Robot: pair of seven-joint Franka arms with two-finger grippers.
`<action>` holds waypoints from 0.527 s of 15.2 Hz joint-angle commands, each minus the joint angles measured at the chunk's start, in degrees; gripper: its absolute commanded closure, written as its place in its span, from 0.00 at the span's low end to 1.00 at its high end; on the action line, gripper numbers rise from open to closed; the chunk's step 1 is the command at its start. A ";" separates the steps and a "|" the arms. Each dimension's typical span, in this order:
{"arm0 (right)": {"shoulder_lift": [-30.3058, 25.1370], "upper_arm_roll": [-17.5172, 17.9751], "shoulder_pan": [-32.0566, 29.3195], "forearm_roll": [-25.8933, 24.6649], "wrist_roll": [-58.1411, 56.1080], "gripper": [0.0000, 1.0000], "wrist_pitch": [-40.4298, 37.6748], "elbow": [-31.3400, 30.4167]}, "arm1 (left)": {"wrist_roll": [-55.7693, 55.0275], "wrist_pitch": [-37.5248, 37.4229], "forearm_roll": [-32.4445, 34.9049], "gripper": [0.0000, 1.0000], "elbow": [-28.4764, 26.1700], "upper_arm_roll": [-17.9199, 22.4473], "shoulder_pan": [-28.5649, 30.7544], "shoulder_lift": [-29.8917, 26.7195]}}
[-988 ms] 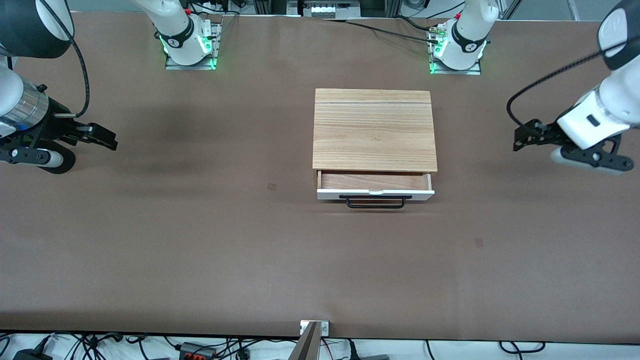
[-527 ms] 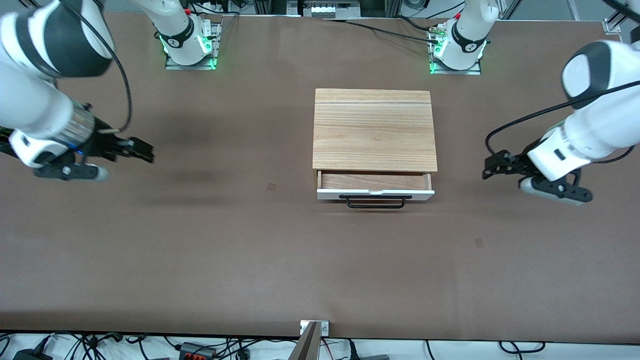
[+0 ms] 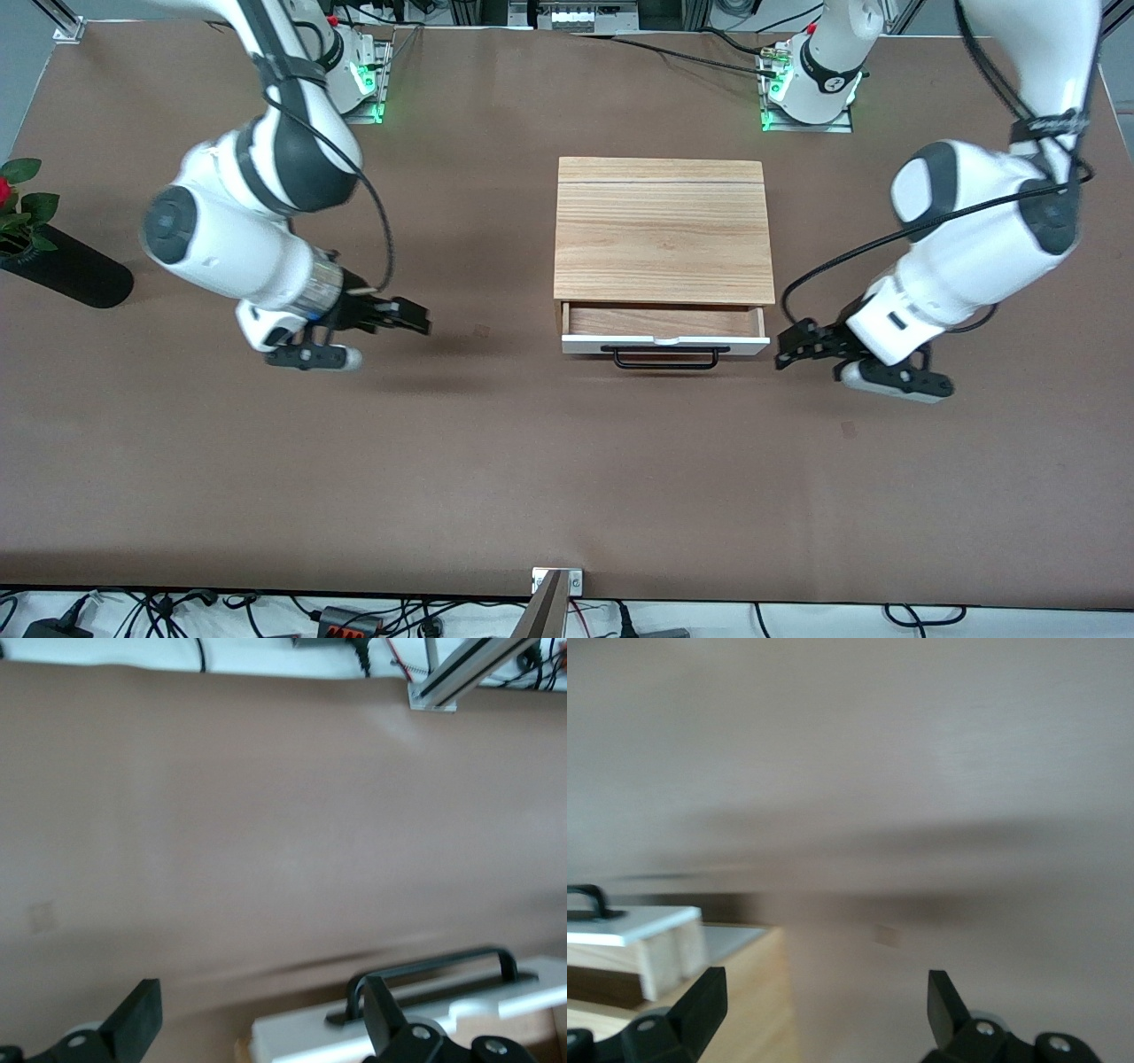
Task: Close drawer with both arms simultaneously
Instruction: 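Move the left gripper and the right gripper toward the open drawer front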
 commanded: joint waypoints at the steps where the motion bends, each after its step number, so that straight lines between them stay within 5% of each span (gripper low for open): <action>1: 7.58 -0.17 1.30 4.97 1.46 0.00 -0.05 8.48 | -0.54 7.55 -1.35 0.00 1.84 -0.83 -0.81 4.76; 5: 16.91 -0.17 3.41 8.84 3.82 0.00 0.56 18.68 | 0.17 12.50 -2.59 0.00 1.75 -1.80 -1.43 9.16; 8: 19.30 -0.08 5.25 10.34 3.75 0.00 6.17 20.46 | -0.18 12.51 -2.59 0.00 1.31 -1.80 -2.05 11.54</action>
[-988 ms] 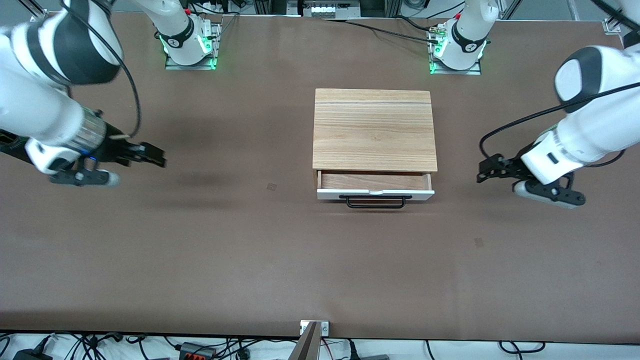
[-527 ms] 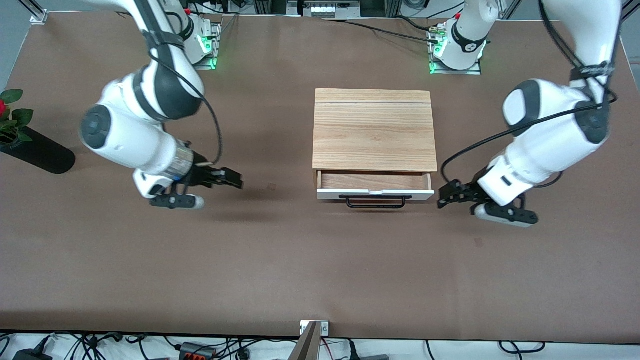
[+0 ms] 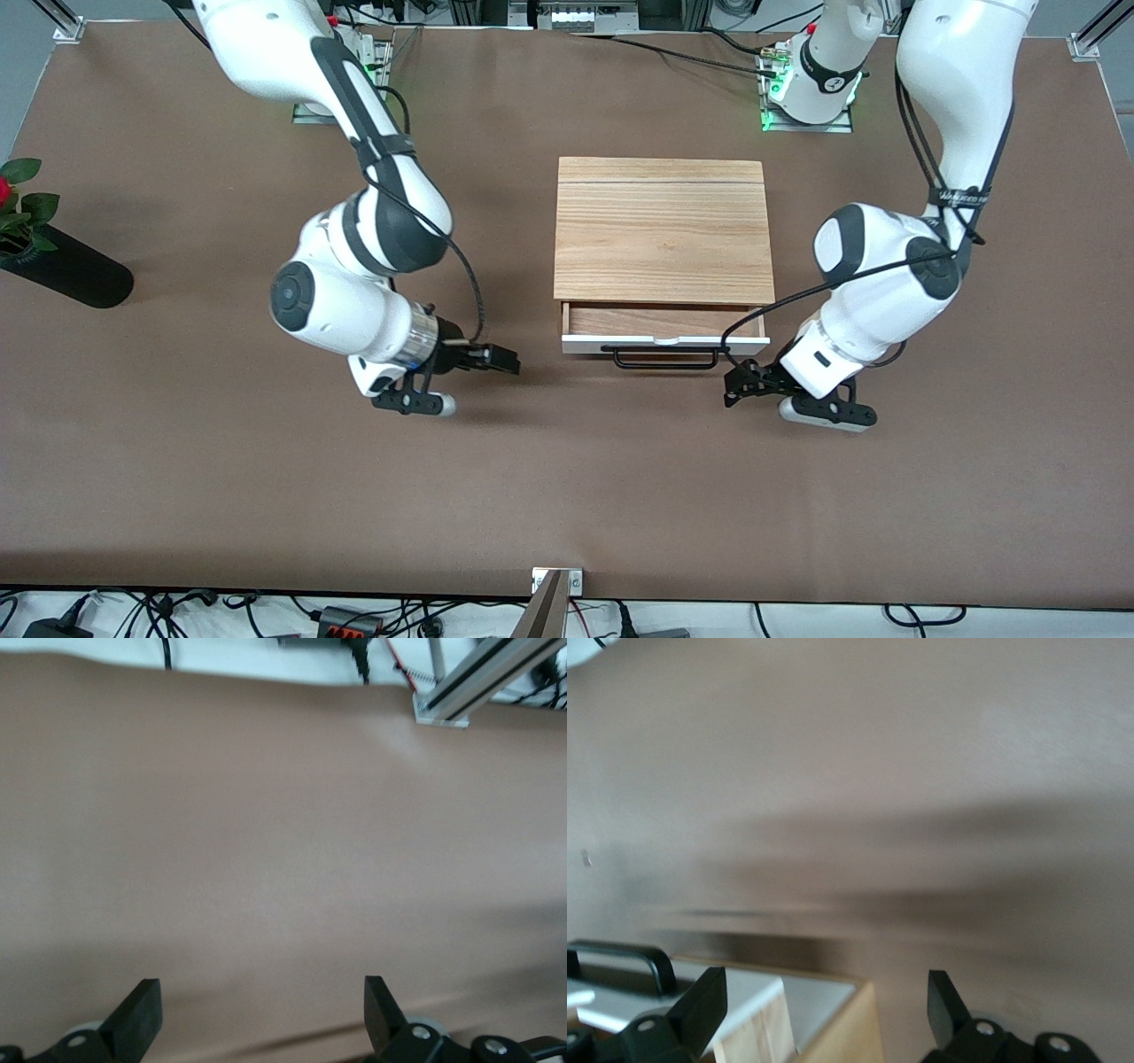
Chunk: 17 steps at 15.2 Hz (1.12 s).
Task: Close drawer with both arms simultaneously
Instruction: 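Push the white drawer into the wooden box with both grippers together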
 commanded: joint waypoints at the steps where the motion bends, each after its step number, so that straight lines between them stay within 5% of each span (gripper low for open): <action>1: 2.94 -0.14 1.38 2.10 0.92 0.00 3.82 3.58 | 0.37 0.35 -1.45 0.00 0.81 -0.08 -0.69 2.14; 12: 4.52 4.43 2.88 4.83 2.32 0.00 6.30 3.14 | 0.10 -11.33 -2.06 0.00 -0.60 -0.35 0.45 0.03; 17: 4.53 4.52 3.15 4.74 1.36 0.00 1.14 2.35 | 0.19 -13.36 -10.06 0.00 -0.60 -0.35 0.98 -0.06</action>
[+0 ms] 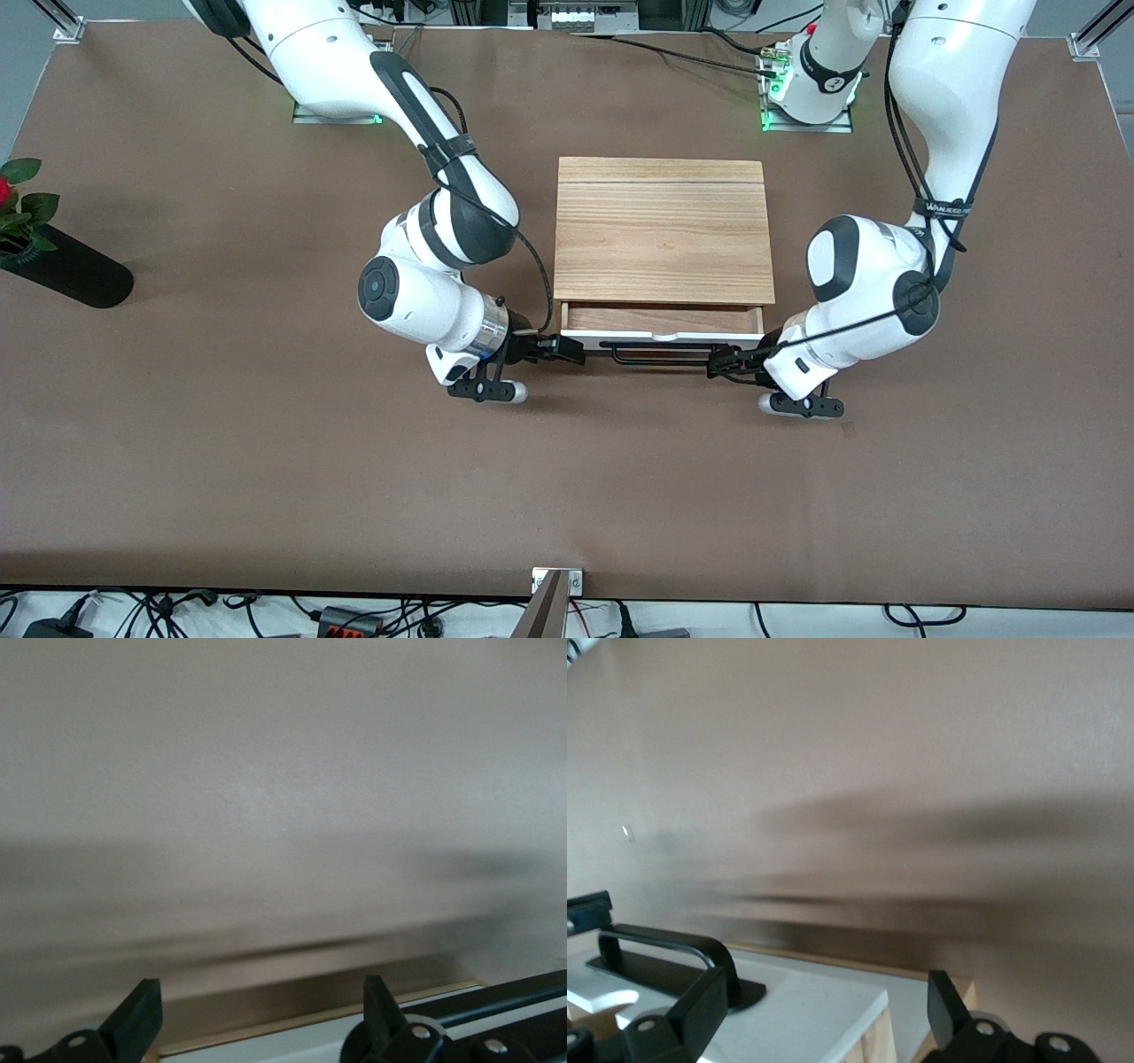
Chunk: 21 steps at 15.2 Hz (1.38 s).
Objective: Close drawer with both arms simultaneously
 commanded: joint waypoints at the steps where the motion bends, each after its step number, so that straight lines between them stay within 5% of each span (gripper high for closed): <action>1: 0.27 0.17 -0.34 0.99 -0.63 0.00 -5.94 0.50 | 0.37 -1.53 -2.20 0.00 -0.73 -0.28 0.39 -1.17; 5: 0.27 0.52 -0.87 1.34 -3.70 0.00 -16.58 0.50 | 0.45 -5.65 -2.38 0.00 -0.64 -0.28 0.56 -1.17; 13: 0.18 0.53 -1.05 5.02 -6.69 0.00 -24.15 0.50 | 0.63 -19.81 -2.55 0.00 -0.03 -0.28 2.41 -1.35; 21: 0.09 0.09 -4.56 6.00 -6.17 0.00 -22.22 4.72 | 0.72 -20.34 -2.20 0.00 2.69 -0.10 2.67 -1.35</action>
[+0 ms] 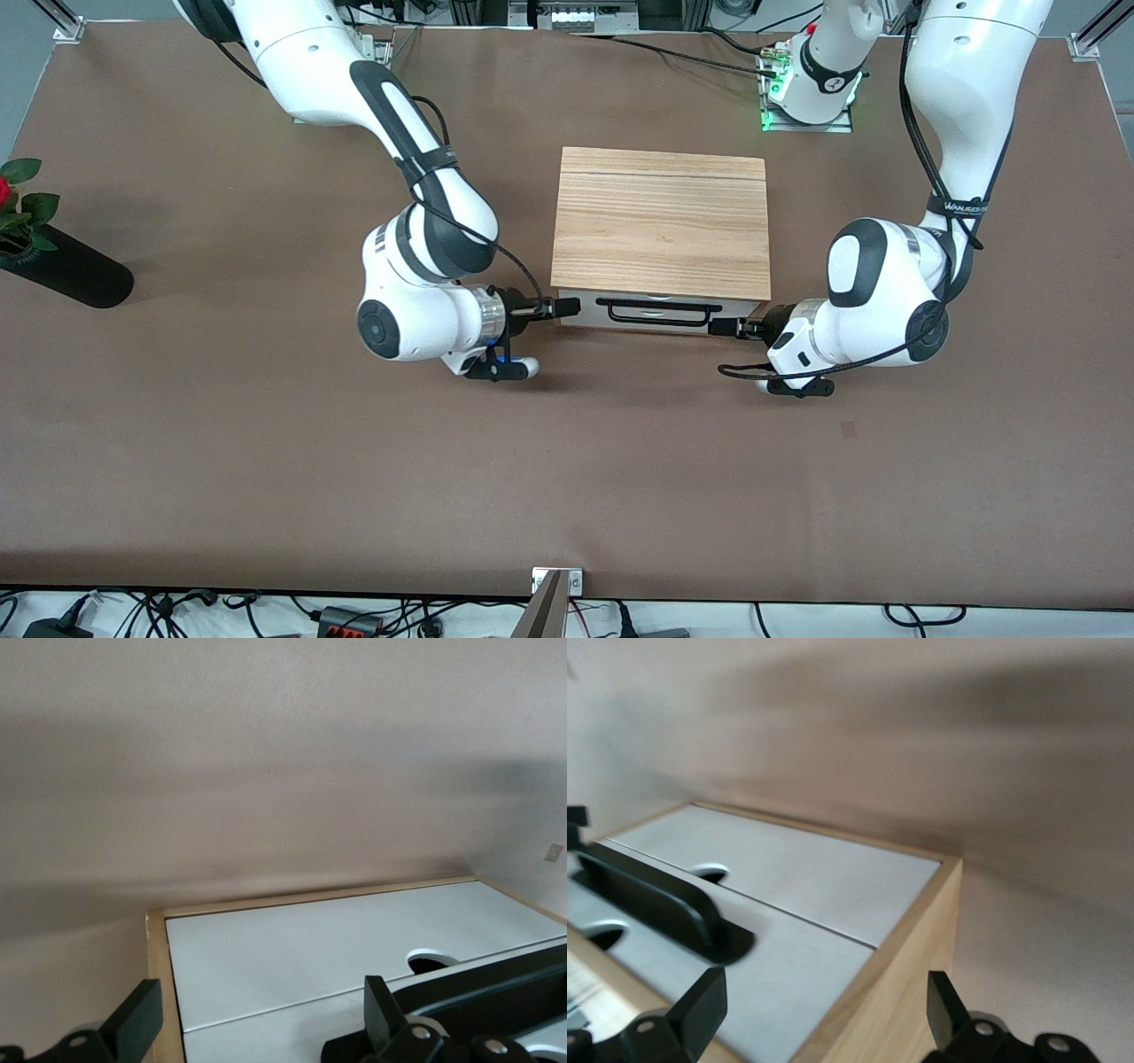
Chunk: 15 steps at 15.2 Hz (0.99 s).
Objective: Close drawer with both arms simultaneously
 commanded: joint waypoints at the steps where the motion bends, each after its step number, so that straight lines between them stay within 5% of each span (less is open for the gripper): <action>1: -0.25 0.41 -1.41 0.85 -0.47 0.00 -0.81 1.98 | 0.64 -2.23 -0.44 0.00 2.59 0.19 0.77 -1.17; 4: -0.25 0.41 -1.32 0.59 -0.47 0.00 -0.81 1.98 | 0.73 -9.15 0.87 0.00 7.77 2.47 0.77 -1.35; 7: -0.69 -0.90 -1.49 -1.25 -0.38 0.00 -0.90 1.98 | 0.91 -18.98 12.28 0.00 13.84 3.54 0.77 -1.96; 13: -4.90 -7.22 -1.40 -17.32 -0.47 0.00 -5.09 2.07 | 1.08 -31.49 28.71 0.00 14.91 4.86 2.61 -8.98; 15: -7.10 -11.34 -1.85 -18.49 -0.56 0.00 -10.98 3.55 | 1.08 -33.60 31.73 0.00 14.82 4.59 2.62 -11.71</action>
